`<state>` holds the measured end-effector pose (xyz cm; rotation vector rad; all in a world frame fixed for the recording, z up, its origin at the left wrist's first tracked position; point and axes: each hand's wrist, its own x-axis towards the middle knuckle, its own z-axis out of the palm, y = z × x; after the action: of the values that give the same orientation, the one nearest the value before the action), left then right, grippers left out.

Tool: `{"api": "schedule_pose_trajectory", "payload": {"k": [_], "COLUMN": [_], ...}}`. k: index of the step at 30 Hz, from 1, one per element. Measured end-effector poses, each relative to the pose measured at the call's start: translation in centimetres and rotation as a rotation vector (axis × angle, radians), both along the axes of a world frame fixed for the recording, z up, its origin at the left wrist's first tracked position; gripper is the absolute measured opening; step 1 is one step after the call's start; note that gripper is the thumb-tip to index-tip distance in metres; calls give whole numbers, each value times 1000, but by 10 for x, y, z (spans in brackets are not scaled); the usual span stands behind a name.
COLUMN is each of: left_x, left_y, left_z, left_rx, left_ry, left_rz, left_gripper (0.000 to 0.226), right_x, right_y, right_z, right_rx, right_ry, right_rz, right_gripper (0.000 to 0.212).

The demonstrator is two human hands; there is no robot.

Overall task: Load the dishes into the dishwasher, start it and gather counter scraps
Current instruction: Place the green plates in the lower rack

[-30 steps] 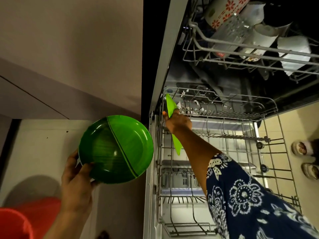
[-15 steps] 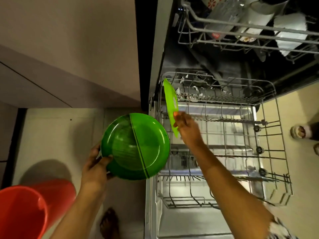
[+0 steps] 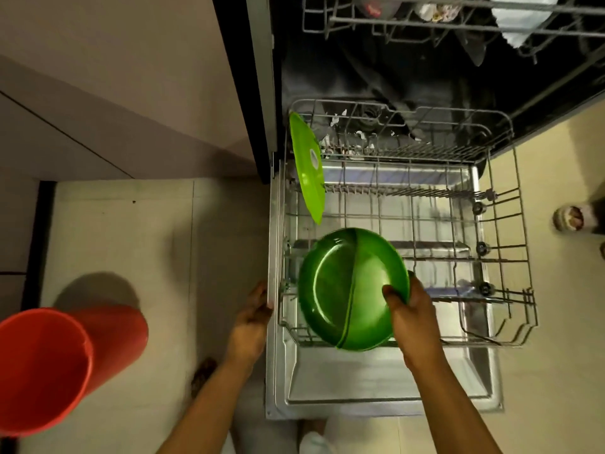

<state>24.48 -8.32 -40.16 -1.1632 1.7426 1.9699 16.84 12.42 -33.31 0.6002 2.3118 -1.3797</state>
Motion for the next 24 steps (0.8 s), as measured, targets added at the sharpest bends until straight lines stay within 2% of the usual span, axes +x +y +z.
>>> {"api": "schedule_pose_trajectory", "payload": {"k": [3, 7, 9, 12, 17, 21, 24], "left_x": [13, 22, 18, 12, 3, -2, -15], "left_y": [14, 18, 14, 13, 4, -1, -5], "left_z": [-21, -33, -35, -29, -26, -17, -8], "left_rx": [73, 43, 85, 82, 117, 139, 123], "left_ry": [-39, -145, -130, -147, -172, -59, 66], "left_rz": [-14, -31, -39, -106, -102, -65, -71], "left_gripper": [44, 49, 59, 55, 49, 51, 49], "right_x": [16, 31, 34, 36, 36, 36, 34], "right_y": [0, -16, -25, -41, -69, -85, -89], "right_z": [5, 0, -1, -4, -21, -31, -35], "right_rx": [262, 395, 432, 470, 518, 559, 534], "right_ry": [50, 80, 69, 61, 97, 126, 175], "right_rz": [139, 216, 261, 315, 371, 380, 388], "right_gripper": [28, 39, 43, 50, 59, 67, 65]}}
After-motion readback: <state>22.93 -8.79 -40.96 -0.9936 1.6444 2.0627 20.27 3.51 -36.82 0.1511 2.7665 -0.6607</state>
